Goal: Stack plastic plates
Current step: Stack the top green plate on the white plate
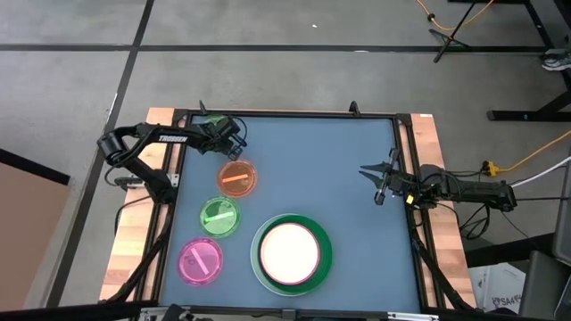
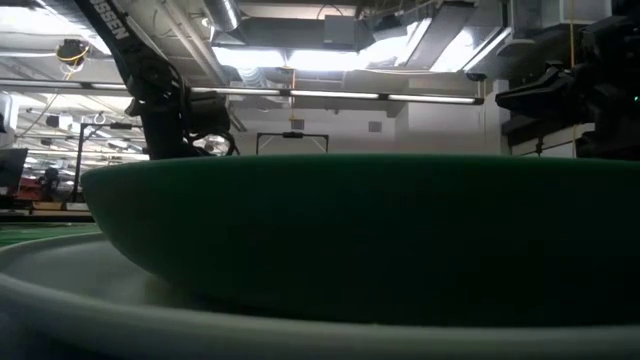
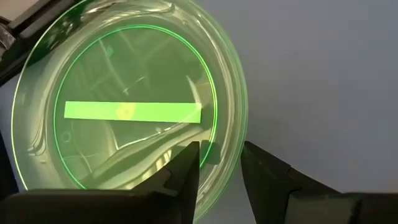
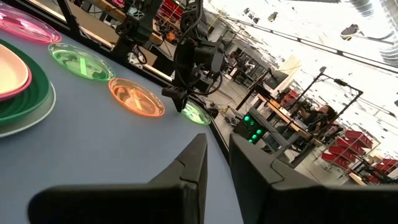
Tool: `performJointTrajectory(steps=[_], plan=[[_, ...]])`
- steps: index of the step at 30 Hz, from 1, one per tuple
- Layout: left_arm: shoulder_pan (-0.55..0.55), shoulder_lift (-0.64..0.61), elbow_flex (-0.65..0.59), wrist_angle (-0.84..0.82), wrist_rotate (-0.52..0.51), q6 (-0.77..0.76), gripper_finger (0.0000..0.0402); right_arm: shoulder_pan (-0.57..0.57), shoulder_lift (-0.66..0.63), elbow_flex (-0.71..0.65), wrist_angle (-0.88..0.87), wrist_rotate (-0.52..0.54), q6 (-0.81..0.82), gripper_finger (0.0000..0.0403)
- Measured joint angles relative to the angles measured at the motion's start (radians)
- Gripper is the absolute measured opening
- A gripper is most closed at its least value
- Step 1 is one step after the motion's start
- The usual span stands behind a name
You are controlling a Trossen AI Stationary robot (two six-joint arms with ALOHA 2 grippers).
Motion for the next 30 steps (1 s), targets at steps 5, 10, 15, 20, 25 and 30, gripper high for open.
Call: performJointTrajectory(steps=[5,10,15,20,25,30], plan=[[0.003,0.0,0.0,-0.002,0.006,0.0,0.0092,0.0,0.0,0.0,0.0,0.0,0.0,0.0062],[0.003,0.0,0.0,-0.002,0.008,0.007,0.006,0.0,0.0,0.0,0.0,0.0,-0.002,0.0062],[0.003,0.0,0.0,-0.002,0.008,0.008,0.0022,0.0,0.0,0.0,0.0,0.0,-0.002,0.0062],[0.003,0.0,0.0,-0.002,0.016,0.009,0.0003,0.0,0.0,0.0,0.0,0.0,-0.003,0.0062],[-0.006,-0.002,0.0,-0.002,0.031,0.01,0.0002,0.0,0.0,0.0,-0.001,0.0,-0.003,0.0062],[-0.046,-0.012,0.0,-0.003,0.04,0.01,0.0001,0.0,0.0,0.0,-0.001,0.0,-0.003,0.0062]])
